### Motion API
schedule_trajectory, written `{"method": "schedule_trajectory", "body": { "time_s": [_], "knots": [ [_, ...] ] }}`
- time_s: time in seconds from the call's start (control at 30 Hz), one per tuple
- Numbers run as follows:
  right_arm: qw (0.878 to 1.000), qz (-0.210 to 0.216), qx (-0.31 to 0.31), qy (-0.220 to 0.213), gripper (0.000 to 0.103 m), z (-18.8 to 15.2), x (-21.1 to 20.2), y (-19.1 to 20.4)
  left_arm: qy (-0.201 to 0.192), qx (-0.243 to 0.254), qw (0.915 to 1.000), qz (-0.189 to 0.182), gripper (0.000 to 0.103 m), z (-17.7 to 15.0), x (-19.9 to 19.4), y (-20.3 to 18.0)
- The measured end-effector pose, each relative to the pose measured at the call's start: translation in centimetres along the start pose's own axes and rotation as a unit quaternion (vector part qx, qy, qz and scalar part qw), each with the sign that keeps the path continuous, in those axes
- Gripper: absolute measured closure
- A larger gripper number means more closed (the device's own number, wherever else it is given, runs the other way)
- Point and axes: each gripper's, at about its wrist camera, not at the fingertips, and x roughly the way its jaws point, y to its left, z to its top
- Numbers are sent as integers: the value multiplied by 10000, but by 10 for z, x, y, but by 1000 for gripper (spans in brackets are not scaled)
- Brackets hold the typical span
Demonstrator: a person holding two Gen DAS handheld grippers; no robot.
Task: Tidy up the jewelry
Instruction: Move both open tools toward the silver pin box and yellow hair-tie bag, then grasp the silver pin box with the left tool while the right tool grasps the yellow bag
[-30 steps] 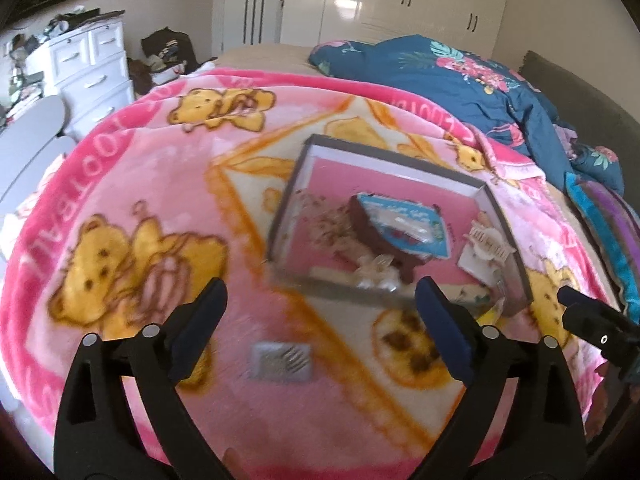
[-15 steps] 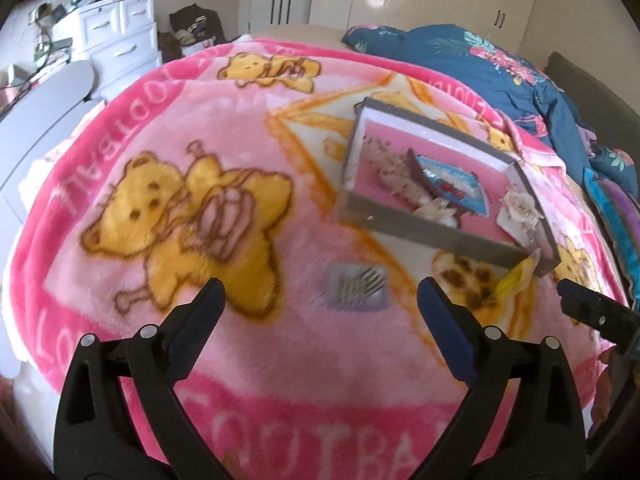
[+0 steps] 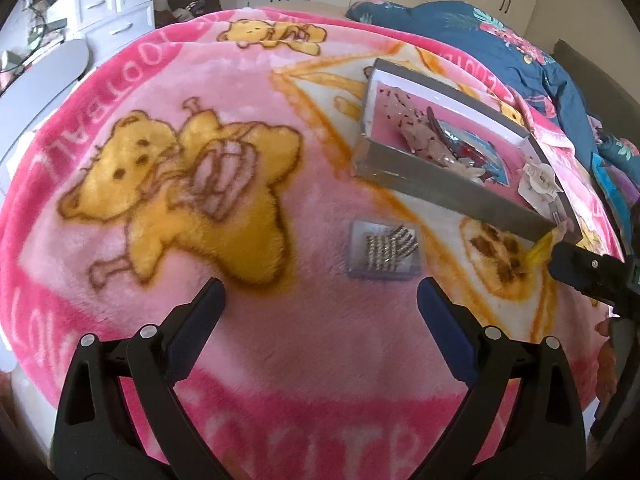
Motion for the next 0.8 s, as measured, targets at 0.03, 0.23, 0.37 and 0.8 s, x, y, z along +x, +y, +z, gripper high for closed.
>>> {"method": "schedule_trajectory", "body": {
  "time_s": [0.03, 0.23, 0.37, 0.8],
  "knots": [
    [10000, -18, 8, -17, 14, 2, 2, 0, 5, 25, 10000, -23, 13, 1, 2, -2],
    [9998, -107, 141, -108, 15, 7, 10, 1, 31, 239, 9997, -81, 13, 7, 15, -21],
    [9998, -70, 23, -199, 21, 3, 8, 3, 79, 392, 9992, -87, 36, 9, 25, -32],
    [9977, 251, -528, -342, 60, -7, -2, 15, -75, 299, 9993, -230, 67, 14, 8, -33]
  ]
}}
